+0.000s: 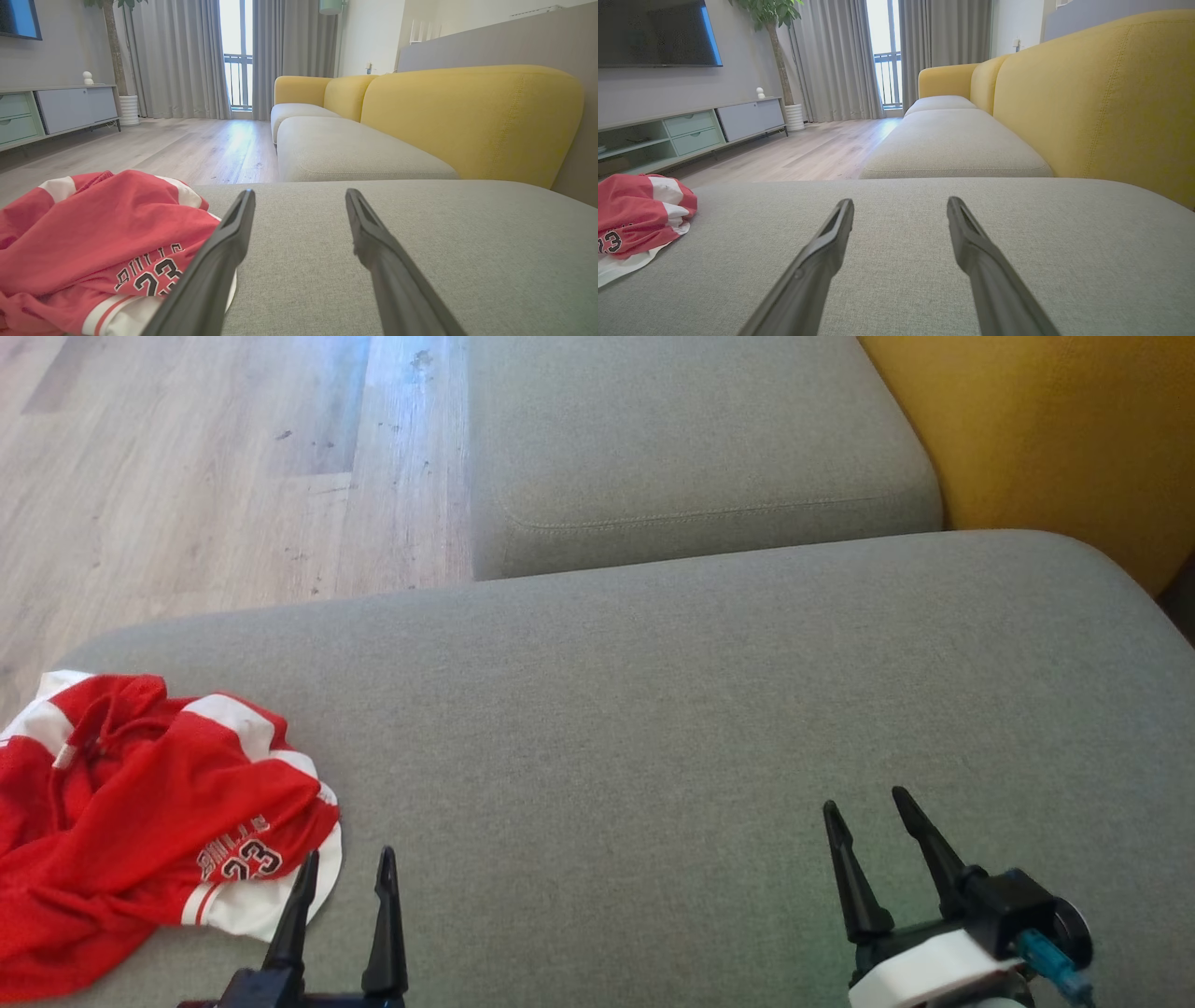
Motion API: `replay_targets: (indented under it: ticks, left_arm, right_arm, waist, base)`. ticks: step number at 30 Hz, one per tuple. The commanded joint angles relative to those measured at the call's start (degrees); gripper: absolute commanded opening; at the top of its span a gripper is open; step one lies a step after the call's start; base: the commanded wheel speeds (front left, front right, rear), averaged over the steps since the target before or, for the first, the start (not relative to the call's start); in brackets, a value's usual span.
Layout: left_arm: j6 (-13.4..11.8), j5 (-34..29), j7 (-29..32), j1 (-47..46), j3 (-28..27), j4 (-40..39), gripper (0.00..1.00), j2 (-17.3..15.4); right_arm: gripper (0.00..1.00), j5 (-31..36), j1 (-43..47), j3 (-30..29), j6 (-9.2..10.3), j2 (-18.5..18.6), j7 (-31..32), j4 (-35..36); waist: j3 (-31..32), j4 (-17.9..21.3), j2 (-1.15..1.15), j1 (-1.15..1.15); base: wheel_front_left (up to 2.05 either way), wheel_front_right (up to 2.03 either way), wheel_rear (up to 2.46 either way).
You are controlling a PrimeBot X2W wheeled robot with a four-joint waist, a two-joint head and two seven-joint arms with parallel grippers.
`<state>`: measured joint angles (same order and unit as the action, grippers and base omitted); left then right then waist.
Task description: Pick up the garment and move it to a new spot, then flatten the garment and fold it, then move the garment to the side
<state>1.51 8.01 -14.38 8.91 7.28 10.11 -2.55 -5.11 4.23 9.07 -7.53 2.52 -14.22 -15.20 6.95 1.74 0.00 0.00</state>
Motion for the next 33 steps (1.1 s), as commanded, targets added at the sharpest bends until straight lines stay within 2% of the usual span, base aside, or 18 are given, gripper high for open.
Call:
replay_targets:
  ticks: [1, 7, 15, 16, 26, 33]
  left_arm:
    - [-0.29, -0.06, -0.62, -2.39, -2.01, -1.56, 1.00, -0.32]
    - [-0.31, -0.32, -0.62, -2.44, -2.13, -1.08, 1.00, -0.32]
    - [-0.79, -1.66, -0.62, -2.49, -2.24, -0.49, 1.00, -0.32]
    - [-0.85, -2.34, -0.62, -2.37, -2.53, -0.31, 1.00, -0.32]
    - [-0.87, -5.27, -0.62, -1.24, -5.42, -0.85, 1.00, -1.02]
    - [-1.47, -6.08, -0.62, -1.05, -7.17, -2.28, 1.00, -1.61]
  right_arm:
    - [1.00, 0.08, -1.65, 1.18, 0.04, 0.36, -0.78, 1.65]
    - [1.00, -0.07, -1.34, 1.36, 0.04, 0.36, -0.78, 1.62]
    - [1.00, -0.75, 0.16, 1.72, 0.04, 0.36, -0.78, 1.44]
    - [1.00, -1.45, 0.49, 1.80, 0.04, 0.36, -0.78, 1.53]
    - [1.00, -4.05, 0.63, 2.27, 0.04, 0.36, -0.78, 1.88]
    - [1.00, -4.68, -0.48, 3.11, 0.04, 0.36, -0.78, 1.86]
  waist:
    - [0.07, -0.05, 0.00, 0.00]
    - [0.37, -0.84, 0.00, 0.00]
    - [1.06, -5.94, 0.00, 0.00]
    - [1.26, -8.05, 0.00, 0.00]
    - [1.97, -19.59, 0.00, 0.00]
    - [0.77, -24.25, 0.00, 0.00]
  base:
    - [0.00, 0.00, 0.00]
    - [0.00, 0.00, 0.00]
    - [0.00, 0.00, 0.00]
    - [0.00, 0.00, 0.00]
    - [0.00, 0.00, 0.00]
    - [0.00, 0.00, 0.00]
